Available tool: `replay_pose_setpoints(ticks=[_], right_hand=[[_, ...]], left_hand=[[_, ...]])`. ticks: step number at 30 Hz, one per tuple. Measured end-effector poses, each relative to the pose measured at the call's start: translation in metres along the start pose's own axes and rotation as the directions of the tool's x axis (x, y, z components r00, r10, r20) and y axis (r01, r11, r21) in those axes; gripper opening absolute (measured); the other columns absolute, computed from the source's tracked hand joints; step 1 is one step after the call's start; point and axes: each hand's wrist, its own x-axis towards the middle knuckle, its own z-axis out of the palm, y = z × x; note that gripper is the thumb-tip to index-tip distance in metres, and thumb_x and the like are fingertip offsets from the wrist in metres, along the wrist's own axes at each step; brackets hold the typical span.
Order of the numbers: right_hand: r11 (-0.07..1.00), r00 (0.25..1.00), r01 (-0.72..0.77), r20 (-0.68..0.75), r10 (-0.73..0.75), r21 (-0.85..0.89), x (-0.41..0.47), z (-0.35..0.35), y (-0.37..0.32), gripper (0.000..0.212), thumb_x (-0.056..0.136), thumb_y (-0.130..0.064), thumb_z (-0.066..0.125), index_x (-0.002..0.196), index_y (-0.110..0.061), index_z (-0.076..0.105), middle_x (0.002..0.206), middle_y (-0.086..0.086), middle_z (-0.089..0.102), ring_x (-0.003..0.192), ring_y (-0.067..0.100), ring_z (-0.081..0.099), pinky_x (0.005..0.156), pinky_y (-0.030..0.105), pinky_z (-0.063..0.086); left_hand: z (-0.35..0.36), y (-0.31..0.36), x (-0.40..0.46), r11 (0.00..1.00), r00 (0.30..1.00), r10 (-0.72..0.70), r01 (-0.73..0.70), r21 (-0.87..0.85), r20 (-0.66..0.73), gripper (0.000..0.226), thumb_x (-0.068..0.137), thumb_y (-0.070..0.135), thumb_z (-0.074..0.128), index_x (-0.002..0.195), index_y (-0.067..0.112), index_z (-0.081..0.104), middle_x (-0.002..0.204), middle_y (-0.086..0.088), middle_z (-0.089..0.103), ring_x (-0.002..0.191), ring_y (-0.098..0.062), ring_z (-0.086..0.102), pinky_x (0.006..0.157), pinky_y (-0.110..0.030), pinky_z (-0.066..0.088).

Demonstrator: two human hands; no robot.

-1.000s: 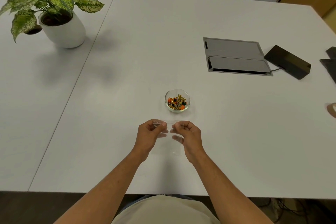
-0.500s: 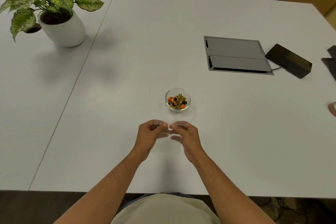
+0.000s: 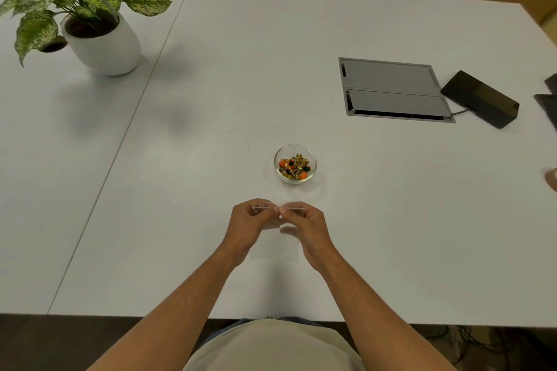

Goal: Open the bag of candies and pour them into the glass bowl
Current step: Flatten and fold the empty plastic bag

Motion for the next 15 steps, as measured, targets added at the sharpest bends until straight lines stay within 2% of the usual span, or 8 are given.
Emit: replay_pose_setpoints(ticks=[8,15], right_hand=[[0.999,0.998,-0.051,-0.027,0.051,-0.011,0.0034,0.0012,0.0009,0.006,0.089,-0.009,0.066,0.089,-0.007,0.072,0.092,0.011,0.072,0.089,0.025,0.067,0.071,0.032,0.057],[0.998,0.998,-0.048,-0.035,0.047,-0.03,0.0043,-0.0036,0.0037,0.008,0.089,-0.01,0.068,0.091,-0.008,0.075,0.086,0.007,0.077,0.081,0.02,0.073,0.069,0.03,0.06]], left_hand=[[0.001,-0.0015,0.0013,1.0,0.999,-0.026,0.026,0.014,0.025,0.012,0.088,0.018,0.068,0.093,0.009,0.075,0.091,-0.013,0.078,0.088,-0.028,0.075,0.095,-0.05,0.056],[-0.0058,-0.0012,0.0024,0.998,0.996,-0.033,0.037,-0.045,0.085,0.009,0.086,0.016,0.07,0.084,0.016,0.079,0.087,-0.009,0.08,0.087,-0.028,0.076,0.084,-0.04,0.06]])
